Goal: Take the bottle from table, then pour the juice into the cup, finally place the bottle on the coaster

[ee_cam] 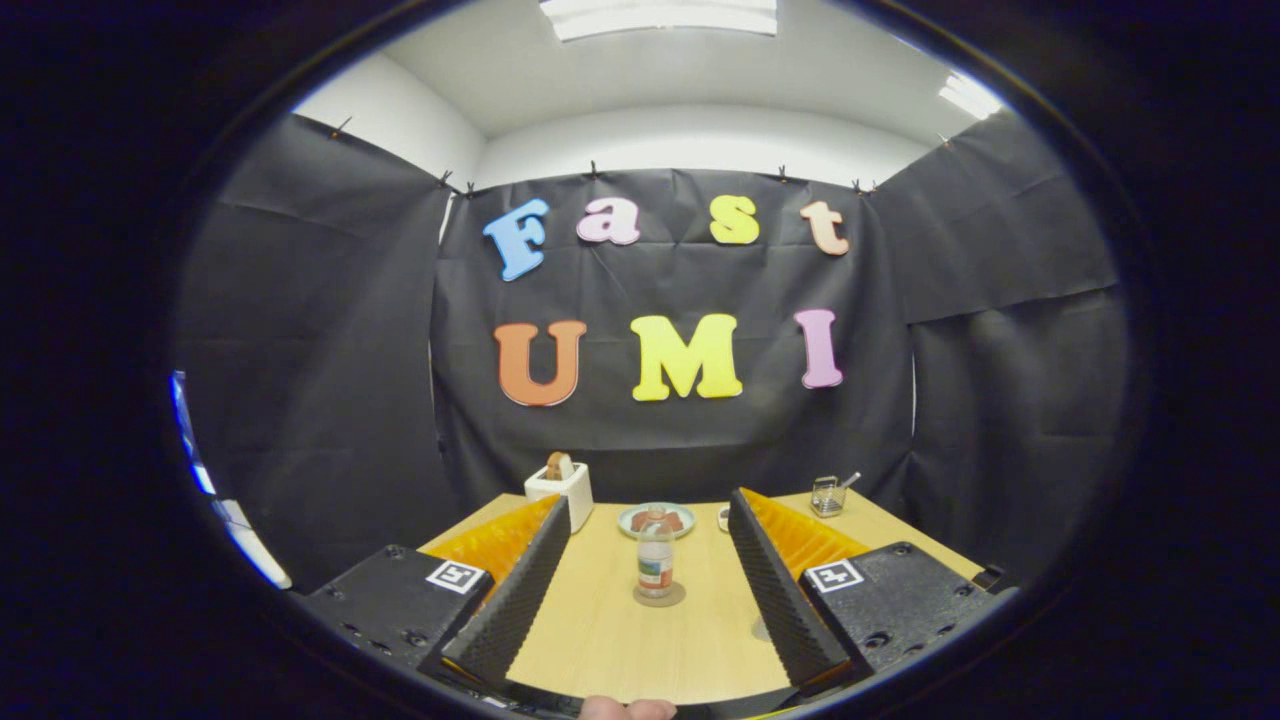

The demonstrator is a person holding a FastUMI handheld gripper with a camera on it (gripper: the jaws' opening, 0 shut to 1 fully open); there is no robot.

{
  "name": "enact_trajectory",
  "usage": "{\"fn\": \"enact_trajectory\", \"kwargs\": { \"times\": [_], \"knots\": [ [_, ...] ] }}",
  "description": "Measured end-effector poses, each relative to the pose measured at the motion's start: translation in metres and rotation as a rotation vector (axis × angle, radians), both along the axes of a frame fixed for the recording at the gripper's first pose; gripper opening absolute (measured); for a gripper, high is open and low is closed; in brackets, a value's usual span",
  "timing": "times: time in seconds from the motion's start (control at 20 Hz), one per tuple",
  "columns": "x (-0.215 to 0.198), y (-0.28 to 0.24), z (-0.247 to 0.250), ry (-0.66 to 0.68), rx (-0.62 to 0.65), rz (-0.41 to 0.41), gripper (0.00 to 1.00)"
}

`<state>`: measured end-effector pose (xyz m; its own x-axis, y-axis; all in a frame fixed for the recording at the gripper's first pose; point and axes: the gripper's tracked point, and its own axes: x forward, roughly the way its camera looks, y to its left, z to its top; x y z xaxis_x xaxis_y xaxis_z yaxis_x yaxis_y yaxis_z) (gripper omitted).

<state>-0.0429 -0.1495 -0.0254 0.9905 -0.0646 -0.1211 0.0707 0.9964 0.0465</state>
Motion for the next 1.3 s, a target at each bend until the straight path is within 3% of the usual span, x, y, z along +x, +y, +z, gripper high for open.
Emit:
{"fn": "enact_trajectory", "kwargs": {
  "times": [1.3],
  "knots": [
    [-0.021,0.017,0.014,-0.017,-0.008,0.036,1.0]
  ]
}}
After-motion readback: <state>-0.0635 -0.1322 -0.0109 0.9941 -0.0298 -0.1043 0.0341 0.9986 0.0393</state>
